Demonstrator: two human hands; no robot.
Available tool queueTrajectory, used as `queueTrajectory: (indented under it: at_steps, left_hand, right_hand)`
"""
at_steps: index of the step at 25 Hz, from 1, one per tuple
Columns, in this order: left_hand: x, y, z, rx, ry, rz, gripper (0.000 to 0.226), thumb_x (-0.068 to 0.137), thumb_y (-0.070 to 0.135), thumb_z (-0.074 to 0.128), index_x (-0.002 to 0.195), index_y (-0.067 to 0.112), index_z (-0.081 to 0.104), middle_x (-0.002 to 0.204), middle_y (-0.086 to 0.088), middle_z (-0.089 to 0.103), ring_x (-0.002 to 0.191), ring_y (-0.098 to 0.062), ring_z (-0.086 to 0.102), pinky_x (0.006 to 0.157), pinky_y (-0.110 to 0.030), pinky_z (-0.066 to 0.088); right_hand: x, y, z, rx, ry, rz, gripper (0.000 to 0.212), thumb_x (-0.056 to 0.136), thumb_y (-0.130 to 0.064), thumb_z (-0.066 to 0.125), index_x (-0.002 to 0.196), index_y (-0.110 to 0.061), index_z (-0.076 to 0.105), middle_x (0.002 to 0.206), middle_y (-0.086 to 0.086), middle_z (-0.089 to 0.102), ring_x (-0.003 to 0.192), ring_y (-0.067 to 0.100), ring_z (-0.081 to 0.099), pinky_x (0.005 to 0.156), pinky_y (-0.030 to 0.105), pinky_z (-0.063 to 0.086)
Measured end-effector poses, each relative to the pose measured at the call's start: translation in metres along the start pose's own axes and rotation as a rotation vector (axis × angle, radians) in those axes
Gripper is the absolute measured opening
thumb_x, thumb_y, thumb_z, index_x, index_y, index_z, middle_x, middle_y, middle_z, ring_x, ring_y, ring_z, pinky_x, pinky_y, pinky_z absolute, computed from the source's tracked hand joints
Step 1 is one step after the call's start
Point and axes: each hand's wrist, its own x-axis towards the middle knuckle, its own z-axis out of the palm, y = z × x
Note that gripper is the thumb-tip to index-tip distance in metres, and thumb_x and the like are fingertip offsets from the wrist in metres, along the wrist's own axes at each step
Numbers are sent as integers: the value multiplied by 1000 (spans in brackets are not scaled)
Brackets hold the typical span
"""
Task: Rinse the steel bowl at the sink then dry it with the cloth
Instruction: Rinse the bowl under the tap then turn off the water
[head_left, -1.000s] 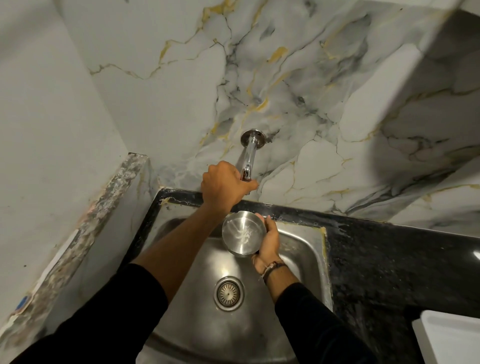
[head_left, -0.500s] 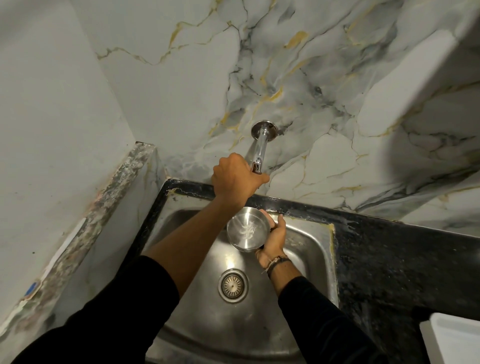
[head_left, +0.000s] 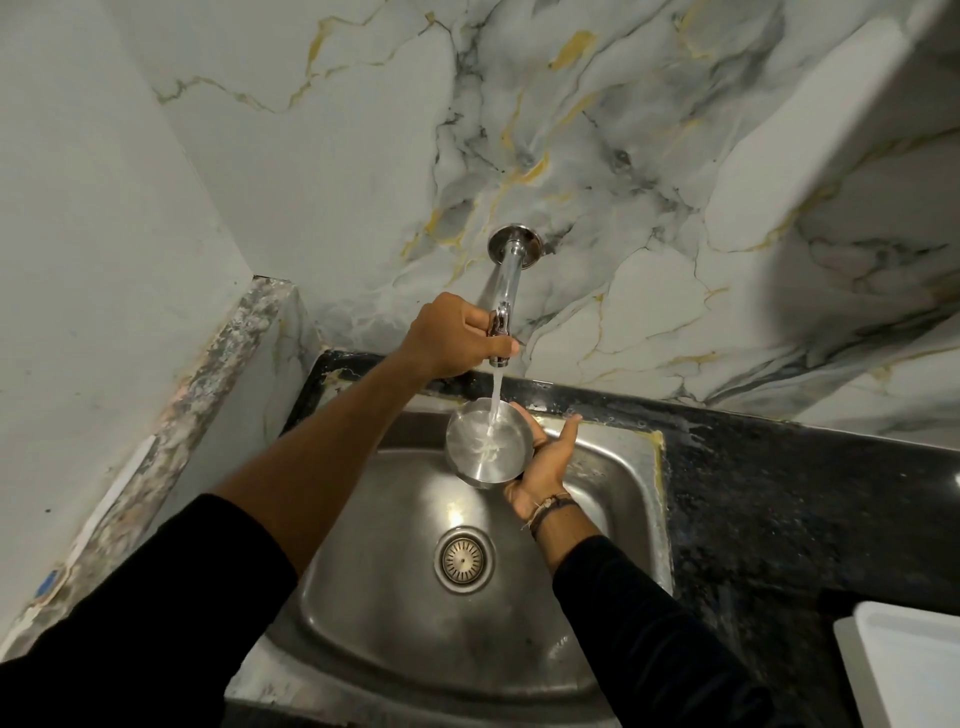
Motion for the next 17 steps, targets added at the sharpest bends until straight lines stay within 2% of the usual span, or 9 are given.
queueTrajectory:
  at_steps: [2,7,11,13,15,17]
  left_hand:
    - [4,-1,-4,-14,-38,-2,33,76,35,96,94,9,90,88,-12,86,90,-35,84,94,-55,66]
    - [7,-1,-6,34,-70,1,33,76,41,95,94,13,90,86,-8,86,92,-32,82,95,-54,65]
    - [4,-1,-4,2,-64,-8,34,78,39,94,99,13,90,94,-7,87,96,-23,83,101,-49,63]
    - [2,-1,-3,-15,-58,-13,35,78,38,94,101,13,90,96,-8,87,98,-23,83,103,-48,62]
    - [0,-1,-1,-30,-47,-22,37,78,38,94,105,12,89,100,-9,87,101,-24,82,104,-48,62]
    - [0,-1,1,-44,-39,-33,40,78,38,94,108,12,88,104,-11,87,104,-25,82,106,-48,61]
  right_hand:
    - [0,0,0,-13,2,2,106,88,-95,17,111,-14,82,120,20,81,106,38,75,84,46,63]
    - [1,-1,1,-27,40,-24,108,86,-96,17,103,-14,84,105,16,85,109,38,76,97,49,60]
    - [-4,2,11,-103,31,-29,109,86,-97,14,110,-14,81,109,18,84,105,36,77,90,45,61]
    - [-4,-1,21,-116,41,-35,110,87,-95,12,116,-13,79,107,17,84,108,37,76,97,49,60]
    - [-2,-10,24,-99,60,-48,113,89,-94,11,128,-10,74,118,20,80,117,41,72,109,58,54]
    - [0,-17,14,-77,82,-69,112,89,-94,12,130,-10,73,125,21,77,122,43,69,114,64,49]
